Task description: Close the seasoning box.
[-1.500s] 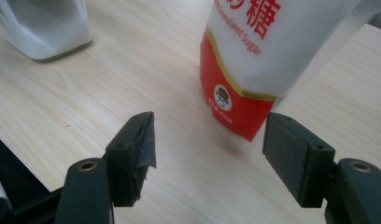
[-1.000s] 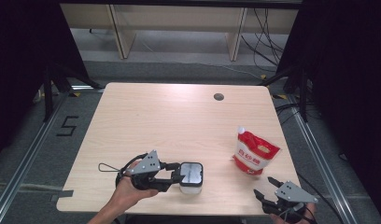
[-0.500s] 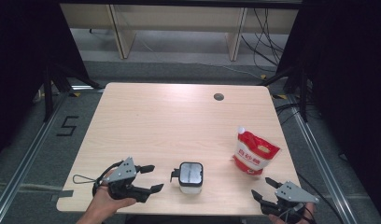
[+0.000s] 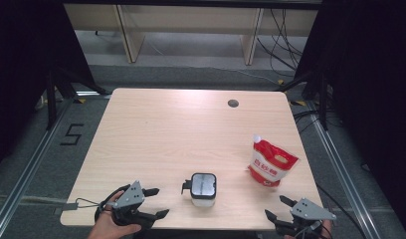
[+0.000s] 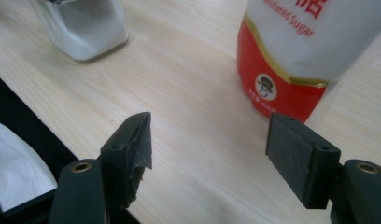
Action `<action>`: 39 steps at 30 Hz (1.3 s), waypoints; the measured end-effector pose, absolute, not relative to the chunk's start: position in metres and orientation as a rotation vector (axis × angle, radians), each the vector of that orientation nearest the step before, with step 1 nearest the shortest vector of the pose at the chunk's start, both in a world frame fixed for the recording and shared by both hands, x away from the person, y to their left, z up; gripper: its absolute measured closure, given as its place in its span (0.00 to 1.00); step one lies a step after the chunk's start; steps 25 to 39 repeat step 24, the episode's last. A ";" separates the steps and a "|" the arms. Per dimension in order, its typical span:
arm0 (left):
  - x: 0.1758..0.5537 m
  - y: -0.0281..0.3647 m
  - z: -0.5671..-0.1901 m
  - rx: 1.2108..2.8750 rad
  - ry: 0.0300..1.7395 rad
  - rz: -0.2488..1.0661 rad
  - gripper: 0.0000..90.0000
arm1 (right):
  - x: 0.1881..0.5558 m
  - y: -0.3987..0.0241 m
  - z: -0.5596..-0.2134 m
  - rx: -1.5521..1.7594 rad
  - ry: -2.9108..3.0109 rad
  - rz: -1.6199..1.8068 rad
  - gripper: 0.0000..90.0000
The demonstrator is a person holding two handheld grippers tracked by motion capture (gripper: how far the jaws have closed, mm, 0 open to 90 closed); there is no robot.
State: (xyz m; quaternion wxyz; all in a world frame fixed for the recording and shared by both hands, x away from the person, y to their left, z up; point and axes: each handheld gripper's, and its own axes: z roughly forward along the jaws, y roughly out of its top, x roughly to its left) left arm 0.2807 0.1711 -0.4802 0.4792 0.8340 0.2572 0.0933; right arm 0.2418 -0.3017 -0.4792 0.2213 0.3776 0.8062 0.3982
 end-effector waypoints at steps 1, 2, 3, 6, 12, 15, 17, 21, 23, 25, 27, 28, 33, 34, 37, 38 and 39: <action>0.282 0.171 -0.480 2.046 0.607 0.233 0.29 | 0.242 -0.301 -0.481 1.036 2.236 1.108 0.36; 0.281 0.171 -0.480 2.046 0.614 0.223 0.29 | 0.240 -0.298 -0.482 1.070 2.241 1.104 0.36; 0.281 0.171 -0.481 2.038 0.621 0.226 0.29 | 0.241 -0.298 -0.482 1.056 2.241 1.098 0.35; 0.283 0.172 -0.482 2.049 0.621 0.238 0.29 | 0.243 -0.298 -0.484 1.035 2.272 1.088 0.35; 0.283 0.173 -0.485 2.033 0.653 0.232 0.29 | 0.243 -0.298 -0.485 1.050 2.261 1.062 0.34; 0.284 0.174 -0.484 2.049 0.649 0.234 0.29 | 0.245 -0.299 -0.486 1.033 2.263 1.055 0.34; 0.284 0.175 -0.484 2.052 0.645 0.240 0.28 | 0.245 -0.299 -0.486 1.034 2.264 1.055 0.34; 0.285 0.176 -0.484 2.055 0.628 0.256 0.28 | 0.245 -0.299 -0.486 1.050 2.269 1.050 0.34; 0.285 0.176 -0.484 2.049 0.653 0.255 0.28 | 0.245 -0.300 -0.487 1.055 2.268 1.049 0.33; 0.287 0.177 -0.484 2.056 0.644 0.265 0.28 | 0.246 -0.301 -0.486 1.041 2.265 1.041 0.33; 0.287 0.177 -0.484 2.056 0.644 0.265 0.28 | 0.246 -0.301 -0.486 1.041 2.265 1.041 0.33; 0.287 0.177 -0.484 2.056 0.644 0.265 0.28 | 0.246 -0.301 -0.486 1.041 2.265 1.041 0.33; 0.287 0.177 -0.484 2.056 0.644 0.265 0.28 | 0.246 -0.301 -0.486 1.041 2.265 1.041 0.33; 0.287 0.177 -0.484 2.056 0.644 0.265 0.28 | 0.246 -0.301 -0.486 1.041 2.265 1.041 0.33; 0.287 0.177 -0.484 2.056 0.644 0.265 0.28 | 0.246 -0.301 -0.486 1.041 2.265 1.041 0.33; 0.287 0.177 -0.484 2.056 0.644 0.265 0.28 | 0.246 -0.301 -0.486 1.041 2.265 1.041 0.33; 0.287 0.177 -0.484 2.056 0.644 0.265 0.28 | 0.246 -0.301 -0.486 1.041 2.265 1.041 0.33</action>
